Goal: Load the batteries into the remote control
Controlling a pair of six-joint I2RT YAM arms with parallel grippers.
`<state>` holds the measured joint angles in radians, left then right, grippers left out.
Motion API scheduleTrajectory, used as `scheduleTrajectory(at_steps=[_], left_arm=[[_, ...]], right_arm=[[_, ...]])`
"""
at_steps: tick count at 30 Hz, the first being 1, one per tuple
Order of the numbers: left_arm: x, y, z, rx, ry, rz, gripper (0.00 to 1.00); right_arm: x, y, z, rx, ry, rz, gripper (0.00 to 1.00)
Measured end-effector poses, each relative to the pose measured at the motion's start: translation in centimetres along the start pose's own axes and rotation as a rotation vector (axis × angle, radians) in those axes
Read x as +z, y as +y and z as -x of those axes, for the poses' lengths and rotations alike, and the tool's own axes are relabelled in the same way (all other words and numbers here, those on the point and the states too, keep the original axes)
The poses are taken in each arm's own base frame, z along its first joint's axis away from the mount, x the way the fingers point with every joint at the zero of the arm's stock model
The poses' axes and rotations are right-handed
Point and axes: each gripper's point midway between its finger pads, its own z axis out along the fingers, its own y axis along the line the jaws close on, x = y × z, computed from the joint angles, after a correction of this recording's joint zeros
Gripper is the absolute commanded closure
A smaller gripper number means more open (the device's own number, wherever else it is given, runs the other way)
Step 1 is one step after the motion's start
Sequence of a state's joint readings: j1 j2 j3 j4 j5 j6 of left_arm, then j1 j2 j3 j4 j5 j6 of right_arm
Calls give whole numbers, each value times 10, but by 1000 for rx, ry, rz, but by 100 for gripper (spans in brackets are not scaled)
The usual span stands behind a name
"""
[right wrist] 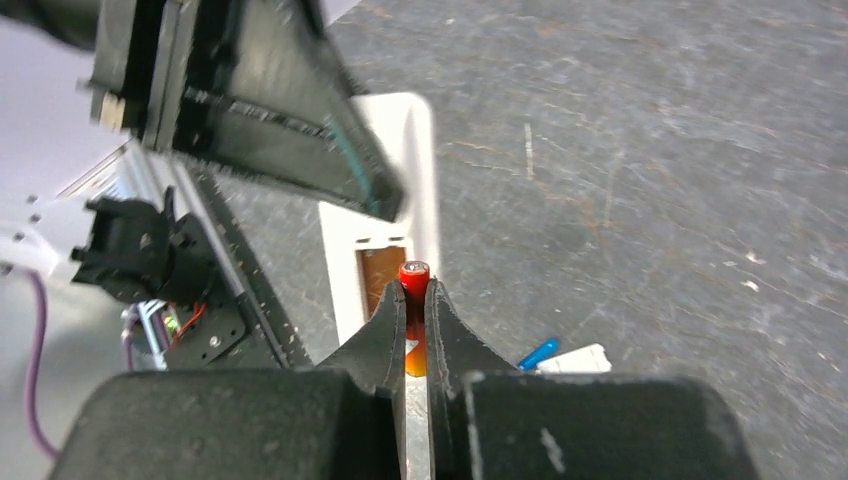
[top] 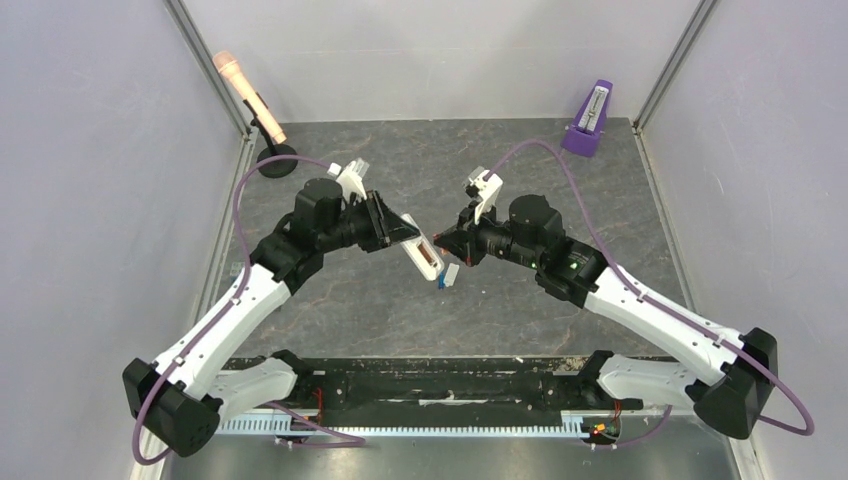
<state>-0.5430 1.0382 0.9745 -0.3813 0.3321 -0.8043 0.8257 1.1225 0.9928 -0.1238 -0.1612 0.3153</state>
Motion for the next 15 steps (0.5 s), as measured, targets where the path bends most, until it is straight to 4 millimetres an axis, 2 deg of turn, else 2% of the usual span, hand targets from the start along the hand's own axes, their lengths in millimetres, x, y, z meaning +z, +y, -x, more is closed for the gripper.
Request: scheduleTrajectory(at_steps=[3, 7, 15], left_arm=[[0, -16, 2, -40, 34, -52, 98], [-2, -26, 0, -81, 64, -88, 98], [-5, -32, -6, -106, 104, -120, 98]], right_arm=[[-2, 13, -9, -30, 6, 89, 100], [-11, 24, -14, -56, -21, 162, 100], [-14, 36, 10, -91, -127, 215, 100]])
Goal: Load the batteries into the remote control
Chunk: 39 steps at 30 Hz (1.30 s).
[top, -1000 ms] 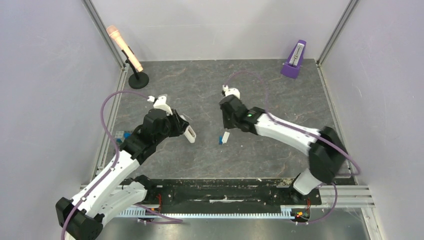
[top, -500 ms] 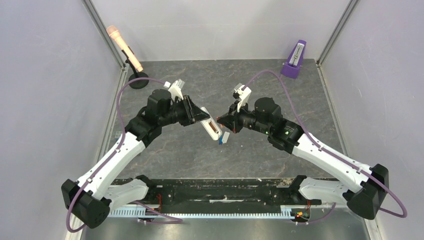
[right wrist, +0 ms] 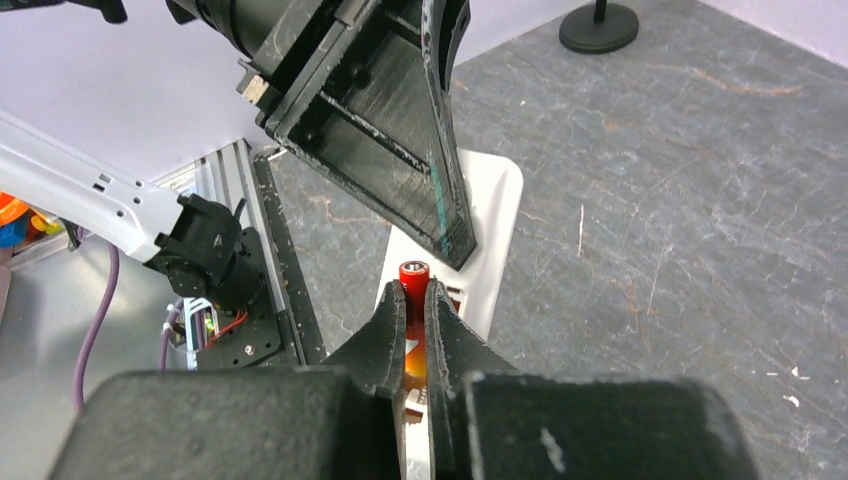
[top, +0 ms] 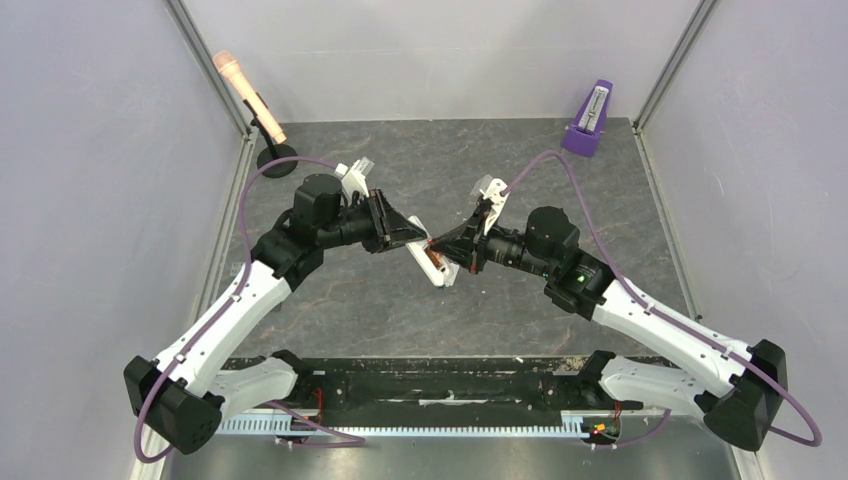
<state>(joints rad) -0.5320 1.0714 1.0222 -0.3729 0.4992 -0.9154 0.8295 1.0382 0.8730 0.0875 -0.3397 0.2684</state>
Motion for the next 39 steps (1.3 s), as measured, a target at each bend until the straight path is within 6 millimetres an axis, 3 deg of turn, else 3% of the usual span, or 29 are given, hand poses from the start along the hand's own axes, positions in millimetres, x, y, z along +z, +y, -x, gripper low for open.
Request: scheduleTrajectory(at_steps=[4, 10, 21, 31, 39], left_arm=[[-1, -1, -1, -21, 9, -3, 98], [-3, -3, -1, -95, 20, -12, 98], [-3, 3, -3, -166, 37, -8, 98], [-4, 14, -6, -197, 47, 37, 98], [-2, 21, -5, -209, 46, 65, 98]], right_arm=[[2, 3, 3, -11, -29, 13, 100], [3, 5, -13, -13, -31, 24, 100], [2, 3, -17, -40, -67, 12, 100], [5, 3, -30, -51, -24, 22, 86], [10, -2, -35, -35, 5, 6, 80]])
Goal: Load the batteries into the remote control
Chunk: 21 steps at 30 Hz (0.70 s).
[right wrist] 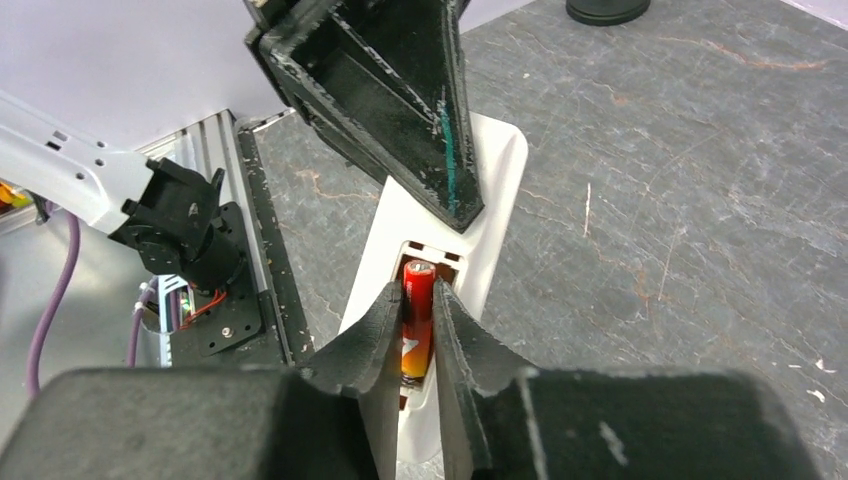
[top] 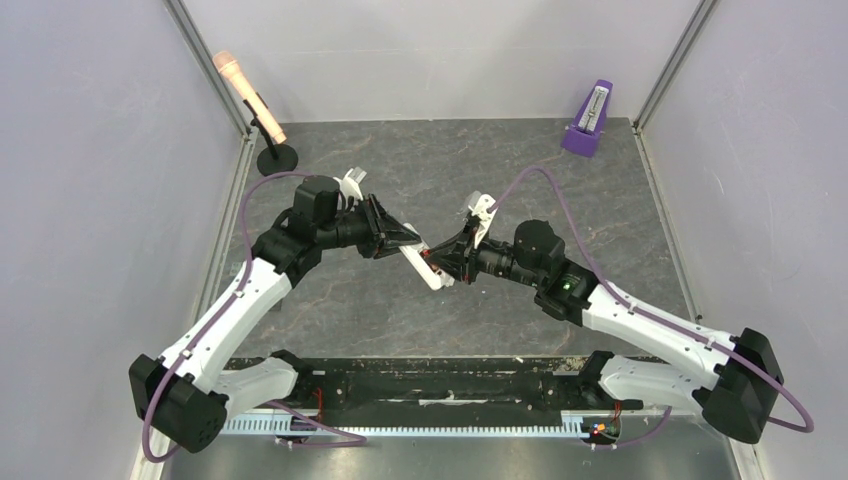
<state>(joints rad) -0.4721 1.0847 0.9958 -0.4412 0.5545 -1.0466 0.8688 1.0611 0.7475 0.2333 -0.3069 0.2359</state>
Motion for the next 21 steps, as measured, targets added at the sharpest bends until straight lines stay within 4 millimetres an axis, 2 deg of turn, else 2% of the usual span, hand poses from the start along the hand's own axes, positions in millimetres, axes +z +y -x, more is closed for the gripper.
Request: scheduleTrajectory(at_steps=[6, 10, 21], left_arm=[[0, 4, 2, -8, -5, 15, 98], [-1, 5, 3, -2, -6, 15, 98], [-1, 7, 4, 19, -8, 19, 98]], right_arm=[[5, -5, -3, 18, 29, -28, 72], [6, -10, -12, 35, 61, -52, 68], [3, -9, -20, 89, 99, -65, 54]])
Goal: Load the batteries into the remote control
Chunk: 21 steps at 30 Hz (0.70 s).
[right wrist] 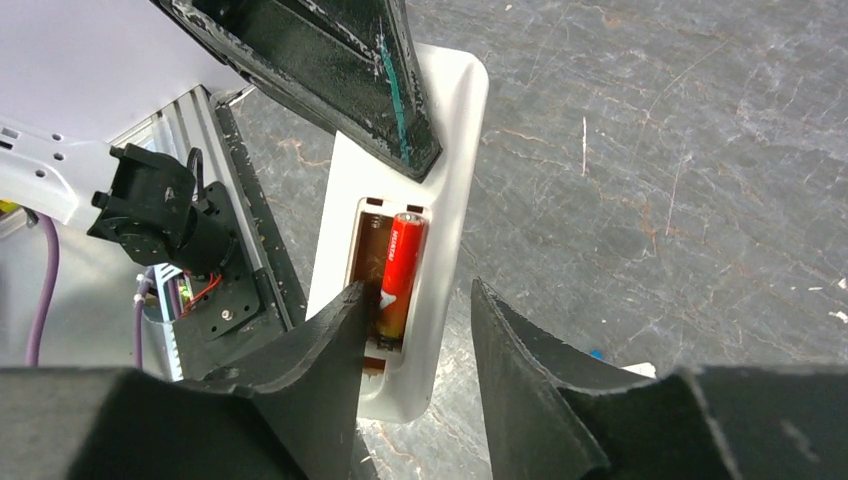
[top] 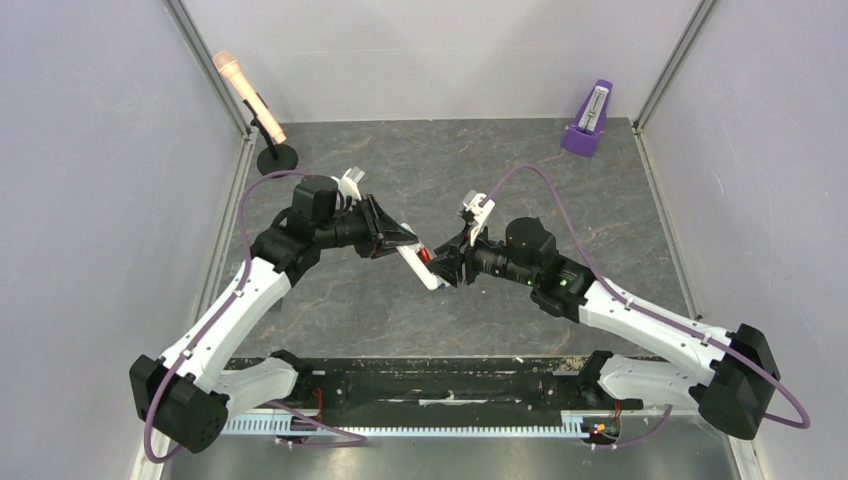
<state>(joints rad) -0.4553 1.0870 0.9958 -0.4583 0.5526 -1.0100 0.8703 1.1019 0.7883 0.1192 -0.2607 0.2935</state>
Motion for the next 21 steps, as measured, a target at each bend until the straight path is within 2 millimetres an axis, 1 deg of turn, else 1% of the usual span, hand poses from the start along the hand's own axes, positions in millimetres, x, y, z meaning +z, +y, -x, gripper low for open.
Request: scheduleTrajectory(at_steps=[5, 7, 9, 11, 12, 13, 15, 17, 19, 21], left_arm=[[-1, 3, 2, 24, -4, 4, 98], [-1, 3, 3, 33, -9, 3, 98], [-1, 2, 6, 42, -17, -2, 98], [-1, 2, 8, 53, -25, -10, 98], [-1, 1, 9, 56, -30, -14, 98], [0, 2, 10, 59, -35, -18, 98], [0, 2, 10, 65, -40, -23, 98], [0, 2, 11, 71, -44, -27, 98], [-1, 1, 12, 87, -54, -32, 98], [-3, -1, 14, 102, -72, -36, 98]], right_arm=[[-7, 2, -2, 20, 15, -2, 49], [-11, 3, 0, 22, 13, -1, 46], [-16, 7, 3, 25, 11, 5, 40], [-20, 10, 10, 31, 2, 10, 31], [-20, 11, 13, 36, -4, 12, 26], [-21, 12, 16, 46, -9, 13, 19], [-22, 15, 20, 89, -13, 11, 9], [-21, 14, 24, 152, -10, -10, 2], [-18, 10, 29, 231, -10, -48, 2], [-15, 1, 35, 326, -18, -96, 2]])
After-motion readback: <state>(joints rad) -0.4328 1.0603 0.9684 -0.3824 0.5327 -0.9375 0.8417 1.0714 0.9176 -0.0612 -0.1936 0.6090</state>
